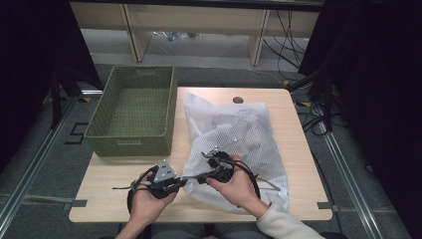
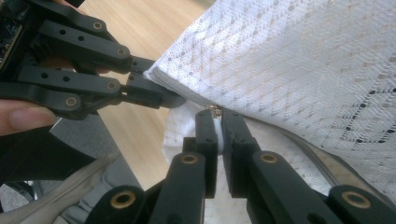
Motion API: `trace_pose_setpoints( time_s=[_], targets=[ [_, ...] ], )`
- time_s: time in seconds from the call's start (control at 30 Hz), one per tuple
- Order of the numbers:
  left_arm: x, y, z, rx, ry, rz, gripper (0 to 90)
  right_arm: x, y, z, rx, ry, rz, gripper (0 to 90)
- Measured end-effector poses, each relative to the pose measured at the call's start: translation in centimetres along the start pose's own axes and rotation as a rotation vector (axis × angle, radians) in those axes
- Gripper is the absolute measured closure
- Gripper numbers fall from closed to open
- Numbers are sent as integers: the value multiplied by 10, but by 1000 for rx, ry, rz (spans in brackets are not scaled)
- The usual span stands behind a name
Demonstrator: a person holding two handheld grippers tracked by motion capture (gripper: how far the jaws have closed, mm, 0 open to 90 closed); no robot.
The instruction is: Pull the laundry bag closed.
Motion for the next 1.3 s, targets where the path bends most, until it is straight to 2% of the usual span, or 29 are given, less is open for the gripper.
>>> trace_pose_setpoints(
  time_s=[0.17,0.2,0.27,0.47,0.5,0.53,0.57,0.6,0.67,0.9,0.93,0.97,1.03,1.07,1.13,1.2,1.27,1.3],
  targets=[
    [0,-1,0,-1,1,5,869,0,1,0,11,4,-2,869],
    [0,0,-1,22,-1,6,869,1,1,-1,-1,1,-8,869],
    [1,-2,0,2,-4,12,869,1,2,-1,-1,5,-10,869],
    [1,-2,0,2,-7,24,869,4,3,-2,-9,3,-12,869],
    [1,-1,0,7,-2,12,869,4,4,-3,5,9,-19,869],
    [1,-2,0,8,-3,21,869,4,5,-3,8,12,-13,869],
    [1,-1,-1,27,-2,20,869,4,4,-3,-5,10,-11,869],
    [1,-1,-1,28,-3,17,869,4,4,-3,-7,8,-21,869],
    [1,-2,0,4,-7,24,869,5,4,-4,-8,8,-14,869],
    [2,-3,0,6,-3,29,869,6,6,-6,1,8,-20,869],
    [2,-2,0,7,-2,30,869,7,5,-7,-30,-4,-16,869],
    [2,-3,0,5,-1,33,869,7,5,-7,-30,-4,-16,869],
    [2,-2,0,27,-1,32,869,7,7,-7,-23,1,-21,869],
    [2,-3,0,14,1,33,869,7,8,-7,-11,6,-23,869],
    [2,-2,0,27,1,31,869,8,7,-8,-29,6,-15,869],
    [2,-3,0,3,2,34,869,9,7,-8,-29,6,-25,869],
    [2,-3,0,2,3,36,869,10,8,-8,-15,10,-25,869],
    [2,-2,0,26,3,36,869,10,8,-9,-27,6,-26,869]
  ],
)
Point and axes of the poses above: each handheld gripper's, and its own axes: x roughly backward along the jaws, z roughly out of its top, y roughly to its right, the point moved 4 cm from there along -x, roughly forward along the jaws, and after that the axes turned 9 degrees about x, right-handed, at the moved point
